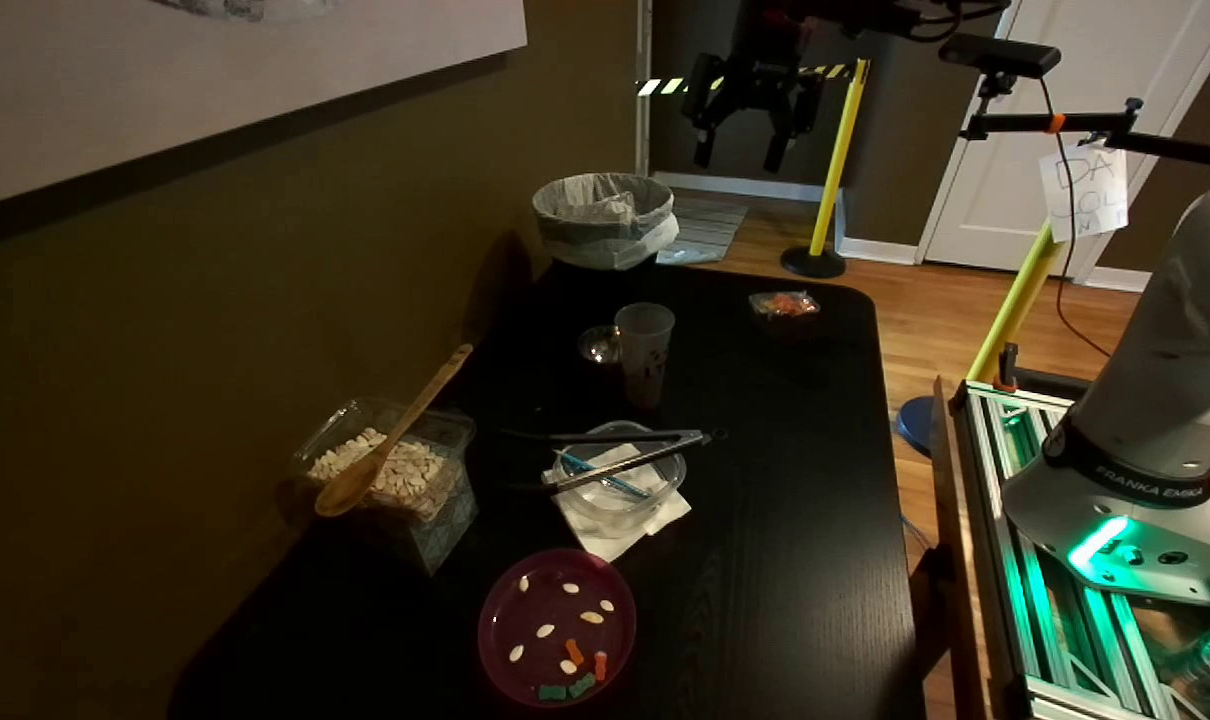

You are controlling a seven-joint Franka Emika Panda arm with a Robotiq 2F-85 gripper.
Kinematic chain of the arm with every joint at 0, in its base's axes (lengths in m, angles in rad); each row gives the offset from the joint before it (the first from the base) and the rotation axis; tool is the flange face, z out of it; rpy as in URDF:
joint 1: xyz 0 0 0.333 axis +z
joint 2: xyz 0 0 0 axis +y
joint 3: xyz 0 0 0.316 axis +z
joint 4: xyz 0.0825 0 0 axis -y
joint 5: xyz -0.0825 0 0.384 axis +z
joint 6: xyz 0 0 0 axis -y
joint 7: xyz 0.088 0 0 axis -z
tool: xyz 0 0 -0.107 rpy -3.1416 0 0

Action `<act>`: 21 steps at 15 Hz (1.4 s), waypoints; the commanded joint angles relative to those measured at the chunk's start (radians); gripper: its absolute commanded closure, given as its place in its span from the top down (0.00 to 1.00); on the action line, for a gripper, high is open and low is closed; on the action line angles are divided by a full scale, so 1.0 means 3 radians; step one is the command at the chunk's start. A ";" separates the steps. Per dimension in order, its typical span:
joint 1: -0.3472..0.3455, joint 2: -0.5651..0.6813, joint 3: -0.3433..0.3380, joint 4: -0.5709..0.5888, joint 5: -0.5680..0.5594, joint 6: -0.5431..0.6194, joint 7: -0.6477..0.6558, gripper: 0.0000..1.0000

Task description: Move the cup to the left

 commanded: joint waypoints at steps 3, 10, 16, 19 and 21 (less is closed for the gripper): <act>0.0061 0.0082 -0.0030 0.0033 -0.0038 0.0105 0.0288 1.00; -0.0035 0.0982 -0.0027 -0.0042 -0.0377 0.1309 0.1571 1.00; 0.0158 0.1299 -0.0266 -0.0071 -0.0558 0.1526 0.1852 1.00; 0.0181 0.1309 -0.0272 -0.0040 -0.0659 0.1552 0.1942 1.00; 0.0189 0.1568 -0.0313 0.0018 -0.0780 0.1588 0.2089 1.00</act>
